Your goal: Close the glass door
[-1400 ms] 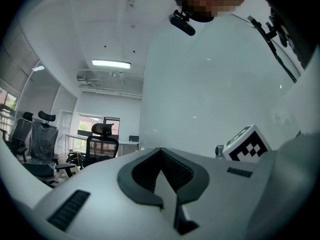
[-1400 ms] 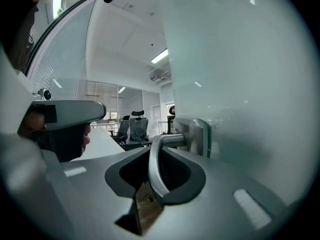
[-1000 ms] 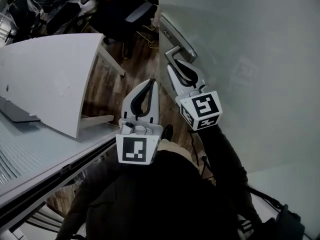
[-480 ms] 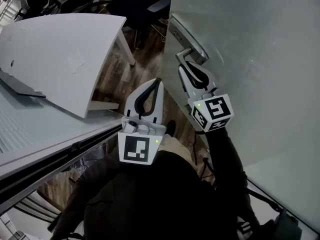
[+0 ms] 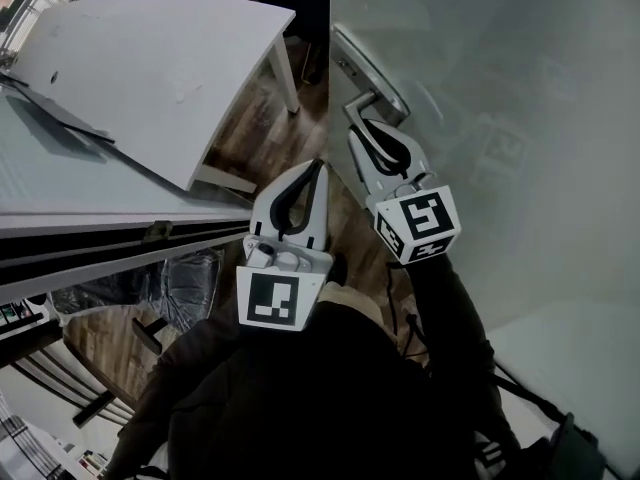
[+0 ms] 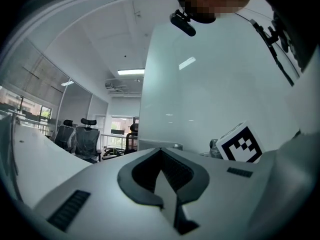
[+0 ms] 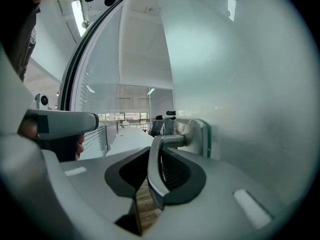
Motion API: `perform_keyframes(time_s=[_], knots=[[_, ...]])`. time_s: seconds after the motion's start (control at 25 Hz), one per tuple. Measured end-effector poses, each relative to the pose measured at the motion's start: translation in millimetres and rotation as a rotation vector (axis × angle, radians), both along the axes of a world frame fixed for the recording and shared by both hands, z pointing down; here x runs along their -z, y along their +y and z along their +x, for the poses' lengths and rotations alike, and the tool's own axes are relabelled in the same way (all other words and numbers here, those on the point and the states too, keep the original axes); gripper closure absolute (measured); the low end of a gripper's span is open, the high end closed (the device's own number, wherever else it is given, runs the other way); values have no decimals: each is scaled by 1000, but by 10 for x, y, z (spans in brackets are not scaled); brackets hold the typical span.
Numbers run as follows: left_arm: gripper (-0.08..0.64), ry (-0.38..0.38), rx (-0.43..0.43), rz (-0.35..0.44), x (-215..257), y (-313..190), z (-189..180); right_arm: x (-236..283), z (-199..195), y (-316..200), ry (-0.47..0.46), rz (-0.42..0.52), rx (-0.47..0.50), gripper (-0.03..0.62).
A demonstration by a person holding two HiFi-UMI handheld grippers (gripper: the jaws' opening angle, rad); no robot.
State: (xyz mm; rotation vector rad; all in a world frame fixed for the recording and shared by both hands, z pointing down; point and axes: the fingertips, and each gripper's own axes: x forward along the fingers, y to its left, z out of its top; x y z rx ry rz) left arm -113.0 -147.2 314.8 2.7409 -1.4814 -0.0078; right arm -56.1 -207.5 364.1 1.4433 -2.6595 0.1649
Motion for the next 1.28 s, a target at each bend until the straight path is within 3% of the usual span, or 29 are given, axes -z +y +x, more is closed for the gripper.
perform_keyframes(time_s=[0.24, 0.64, 1.0, 1.28], knots=[[563, 22, 65, 36, 35, 429, -644, -71, -664, 448, 39, -3, 58, 529], [563, 0, 94, -18, -169, 532, -794, -66, -686, 616, -12, 0, 126, 529], [563, 4, 126, -6, 55, 707, -744, -19, -927, 769, 0, -31, 202, 529], [563, -36, 233, -20, -72, 1092, -1072, -118, -1191, 1057, -12, -30, 271, 529]])
